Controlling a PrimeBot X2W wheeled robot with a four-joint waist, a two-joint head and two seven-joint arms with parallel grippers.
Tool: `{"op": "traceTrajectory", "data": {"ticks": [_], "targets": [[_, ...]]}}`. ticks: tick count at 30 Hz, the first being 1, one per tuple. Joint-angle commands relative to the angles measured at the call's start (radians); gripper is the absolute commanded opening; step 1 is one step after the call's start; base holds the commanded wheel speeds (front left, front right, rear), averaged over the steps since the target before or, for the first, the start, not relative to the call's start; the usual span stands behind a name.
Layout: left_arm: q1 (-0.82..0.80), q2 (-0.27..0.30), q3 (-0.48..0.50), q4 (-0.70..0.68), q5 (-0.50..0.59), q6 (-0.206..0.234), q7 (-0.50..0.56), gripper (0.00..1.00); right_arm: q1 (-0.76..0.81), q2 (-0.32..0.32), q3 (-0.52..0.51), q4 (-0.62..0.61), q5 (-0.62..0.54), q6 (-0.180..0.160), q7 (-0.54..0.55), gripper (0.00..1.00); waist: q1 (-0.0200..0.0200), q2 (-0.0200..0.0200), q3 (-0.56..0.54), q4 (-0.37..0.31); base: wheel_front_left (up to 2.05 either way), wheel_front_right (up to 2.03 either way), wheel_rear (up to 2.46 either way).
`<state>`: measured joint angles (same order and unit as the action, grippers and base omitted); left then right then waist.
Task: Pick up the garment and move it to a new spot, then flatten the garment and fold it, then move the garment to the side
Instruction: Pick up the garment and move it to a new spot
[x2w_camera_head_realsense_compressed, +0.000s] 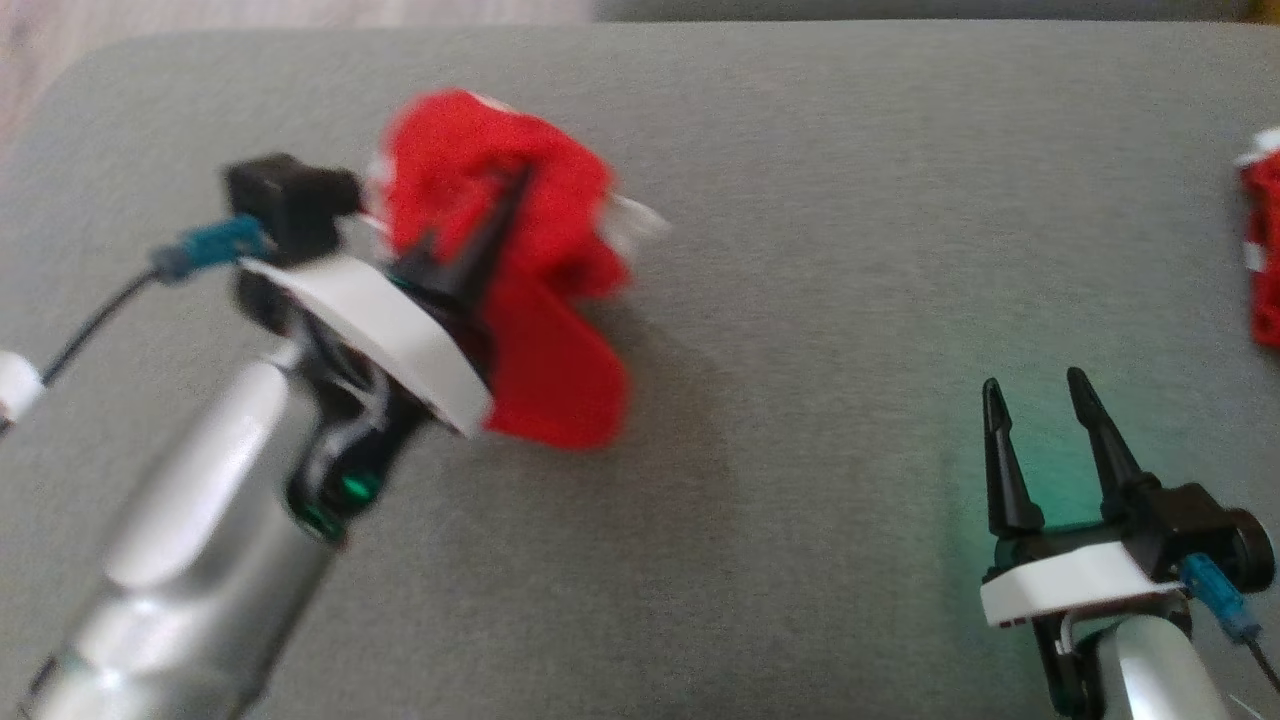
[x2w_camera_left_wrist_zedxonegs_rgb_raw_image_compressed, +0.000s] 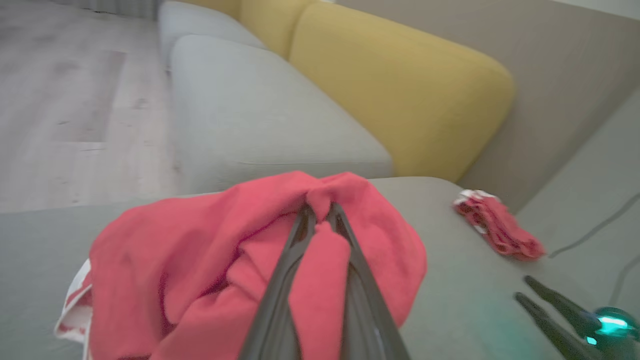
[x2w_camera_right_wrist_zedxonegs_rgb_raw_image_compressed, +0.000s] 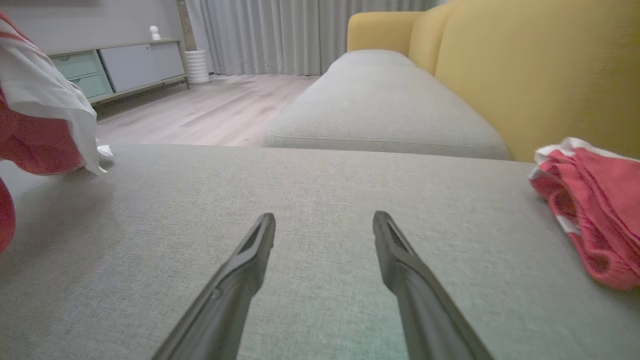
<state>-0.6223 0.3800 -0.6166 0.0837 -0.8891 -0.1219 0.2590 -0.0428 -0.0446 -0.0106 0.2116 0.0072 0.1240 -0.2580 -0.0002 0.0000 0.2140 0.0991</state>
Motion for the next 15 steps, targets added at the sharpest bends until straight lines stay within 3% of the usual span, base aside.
{"op": "traceTrajectory", "data": {"ticks": [1,8,11,15], "targets": [[-0.033,0.031,0.036,-0.059,-0.003,0.007,0.005,0.0,-0.001,-0.006,0.027,-0.026,0.009,0.007,-0.004,1.0,0.0002,0.0,-0.029,-0.048,0.0,0.0,0.0],[0.047,-0.044,-0.072,-0.386,-0.071,0.053,0.103,0.0,-0.002,-0.006,0.064,-0.039,0.061,0.007,-0.004,1.0,0.0002,0.0,-0.005,-0.174,0.0,0.0,0.0],[0.06,-0.079,-0.121,-0.423,-0.077,0.075,0.133,0.0,-0.007,-0.006,0.077,-0.048,0.082,0.007,-0.004,1.0,0.0002,0.0,0.018,-0.227,0.0,0.0,0.0],[0.073,-0.103,-0.14,-0.363,-0.085,0.098,0.143,0.0,-0.01,-0.006,0.087,-0.058,0.105,0.007,-0.004,1.0,0.0002,0.0,0.048,-0.289,0.0,0.0,0.0]]}}
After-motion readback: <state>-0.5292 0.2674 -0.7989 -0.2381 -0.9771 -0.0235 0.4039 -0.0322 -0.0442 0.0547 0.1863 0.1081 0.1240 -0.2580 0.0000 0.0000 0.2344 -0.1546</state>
